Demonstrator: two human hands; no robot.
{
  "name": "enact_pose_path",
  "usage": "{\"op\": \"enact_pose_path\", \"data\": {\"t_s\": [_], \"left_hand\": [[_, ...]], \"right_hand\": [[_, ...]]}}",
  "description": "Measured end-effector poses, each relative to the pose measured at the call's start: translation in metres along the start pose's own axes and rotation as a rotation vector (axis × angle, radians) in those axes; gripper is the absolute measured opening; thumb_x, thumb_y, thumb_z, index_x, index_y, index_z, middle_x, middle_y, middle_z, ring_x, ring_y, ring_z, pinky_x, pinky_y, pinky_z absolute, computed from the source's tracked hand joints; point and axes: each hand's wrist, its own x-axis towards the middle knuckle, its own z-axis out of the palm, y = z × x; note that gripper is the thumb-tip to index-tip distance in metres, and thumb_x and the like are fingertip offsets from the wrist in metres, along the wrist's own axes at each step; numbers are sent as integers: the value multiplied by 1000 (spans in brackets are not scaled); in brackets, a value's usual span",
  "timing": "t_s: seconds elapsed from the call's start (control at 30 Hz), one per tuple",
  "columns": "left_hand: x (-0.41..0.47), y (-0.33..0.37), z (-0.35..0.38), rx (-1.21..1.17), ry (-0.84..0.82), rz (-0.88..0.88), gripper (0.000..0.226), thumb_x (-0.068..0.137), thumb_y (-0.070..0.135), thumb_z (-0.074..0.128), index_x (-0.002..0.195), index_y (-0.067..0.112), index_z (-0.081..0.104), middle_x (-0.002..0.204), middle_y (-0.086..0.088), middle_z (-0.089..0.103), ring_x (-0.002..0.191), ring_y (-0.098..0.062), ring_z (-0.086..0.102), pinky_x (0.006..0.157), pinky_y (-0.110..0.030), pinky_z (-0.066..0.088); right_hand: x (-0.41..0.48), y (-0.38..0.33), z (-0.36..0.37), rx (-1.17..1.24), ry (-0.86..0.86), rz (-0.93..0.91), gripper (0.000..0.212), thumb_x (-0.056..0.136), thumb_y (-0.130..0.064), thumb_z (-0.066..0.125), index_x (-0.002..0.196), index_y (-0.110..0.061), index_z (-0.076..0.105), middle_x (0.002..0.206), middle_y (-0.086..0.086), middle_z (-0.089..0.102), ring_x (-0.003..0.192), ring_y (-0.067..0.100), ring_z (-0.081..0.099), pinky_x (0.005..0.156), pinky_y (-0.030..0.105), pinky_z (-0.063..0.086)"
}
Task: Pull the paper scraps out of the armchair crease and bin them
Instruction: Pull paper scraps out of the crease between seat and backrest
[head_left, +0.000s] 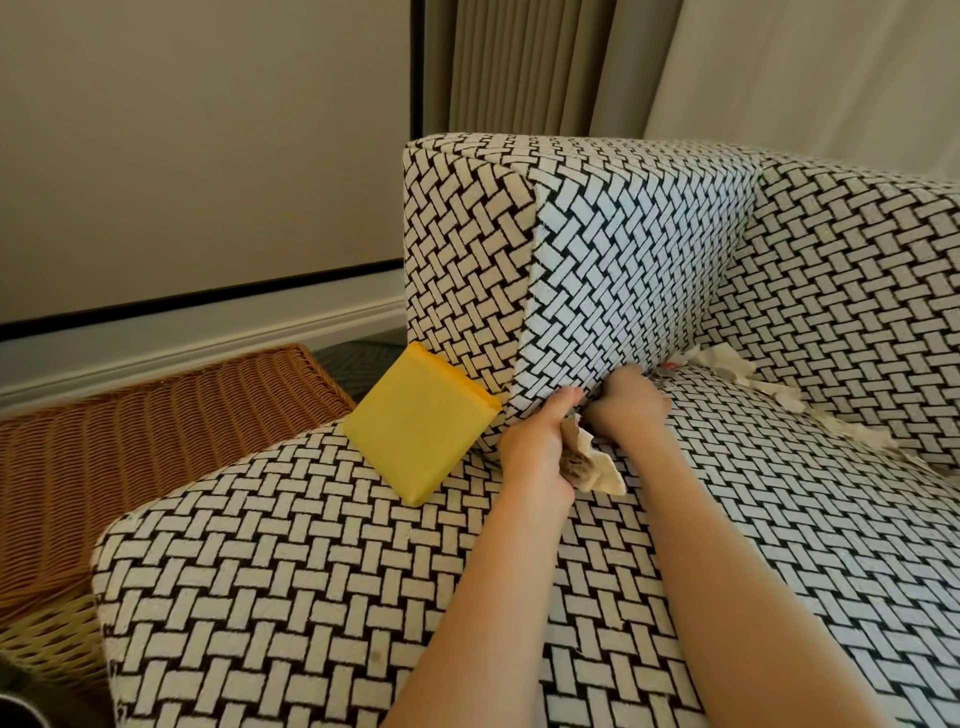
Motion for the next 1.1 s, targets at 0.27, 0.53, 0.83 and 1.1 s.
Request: {"op": "enact_pose_path", "data": {"t_s": [0.27, 0.53, 0.83, 1.1], "left_hand": [[-3, 1, -1, -25, -8, -10, 12, 84, 16, 66, 74, 10, 65, 69, 0, 51, 24, -6, 37, 36, -12, 33], [-6, 2, 0, 15, 6, -8, 12, 84, 18, 66, 74, 11, 65, 63, 0, 51, 34, -8, 43, 41, -16, 36], [-5, 2, 0, 31, 31, 17, 8, 82, 15, 68, 85, 8, 66, 75, -2, 52, 63, -15, 48, 55, -27, 44], [-5, 2, 1, 26, 28, 14, 11, 81, 13, 69, 88, 7, 66, 70, -1, 51, 59, -15, 49, 55, -27, 44]], "right_hand": [[-7, 0, -5, 146, 42, 68, 46, 83, -15, 60, 120, 3, 37, 114, 17, 58, 110, 35, 54, 96, 43, 42], [-12, 7, -19, 312, 99, 89, 32, 84, -3, 55, 114, 5, 45, 93, 15, 55, 96, 31, 56, 72, 31, 42], [-12, 16, -39, 622, 161, 158, 56, 81, -13, 68, 127, 3, 41, 92, 10, 52, 61, 11, 42, 54, 24, 39], [-14, 21, -48, 765, 208, 164, 55, 80, -10, 68, 127, 3, 43, 87, 5, 51, 72, 13, 50, 81, 36, 50]]}}
